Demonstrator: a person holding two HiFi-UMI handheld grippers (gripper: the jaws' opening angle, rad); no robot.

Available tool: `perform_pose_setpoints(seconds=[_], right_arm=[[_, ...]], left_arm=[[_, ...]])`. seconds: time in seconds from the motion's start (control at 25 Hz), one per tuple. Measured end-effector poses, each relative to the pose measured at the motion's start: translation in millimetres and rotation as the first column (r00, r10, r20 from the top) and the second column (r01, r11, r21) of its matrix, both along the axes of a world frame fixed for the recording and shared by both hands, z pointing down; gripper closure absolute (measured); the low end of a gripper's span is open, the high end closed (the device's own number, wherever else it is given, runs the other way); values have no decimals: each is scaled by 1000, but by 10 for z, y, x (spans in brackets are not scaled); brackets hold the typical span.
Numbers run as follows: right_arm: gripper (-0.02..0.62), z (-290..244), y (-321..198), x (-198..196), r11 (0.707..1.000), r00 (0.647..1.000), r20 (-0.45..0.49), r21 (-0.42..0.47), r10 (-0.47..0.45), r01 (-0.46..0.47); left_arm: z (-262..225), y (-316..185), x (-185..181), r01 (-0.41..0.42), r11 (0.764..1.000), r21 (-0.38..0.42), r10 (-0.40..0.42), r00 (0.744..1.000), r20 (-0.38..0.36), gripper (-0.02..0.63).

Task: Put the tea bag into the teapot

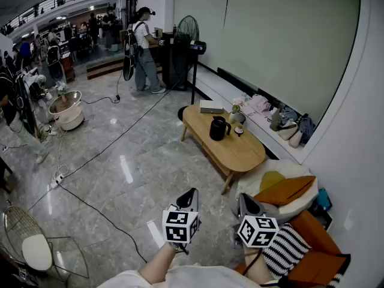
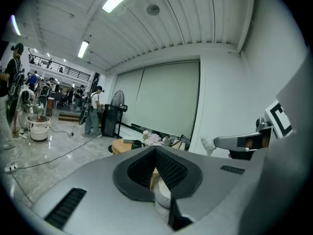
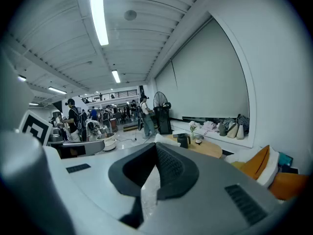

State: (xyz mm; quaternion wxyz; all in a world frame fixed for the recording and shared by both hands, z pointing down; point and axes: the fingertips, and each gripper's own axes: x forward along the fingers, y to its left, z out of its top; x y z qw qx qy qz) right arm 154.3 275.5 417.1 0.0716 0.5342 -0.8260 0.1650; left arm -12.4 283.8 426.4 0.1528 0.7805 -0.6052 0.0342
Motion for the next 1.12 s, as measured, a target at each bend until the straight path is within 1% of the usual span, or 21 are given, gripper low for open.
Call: perform_pose_setpoints(seconds=[0.36, 0.6, 0.92, 1.12], right_arm=[[561, 27, -116, 185, 1000, 1000, 5, -4, -2, 2], [561, 69, -210, 328, 999, 999, 41, -27, -19, 20], [560, 314, -245, 472, 998, 999, 53, -58, -15, 18], [561, 374, -330, 555, 997, 999, 53, -76, -8, 12]], left_arm=[[49, -136, 206, -2, 1000, -11, 2, 1000, 8, 591], [61, -246, 346, -4, 1000, -16, 4, 1000, 16, 591], [276, -307, 516, -16, 999, -37, 17, 999, 39, 591], [317, -411, 589, -18, 999, -51, 21, 998, 51, 591]])
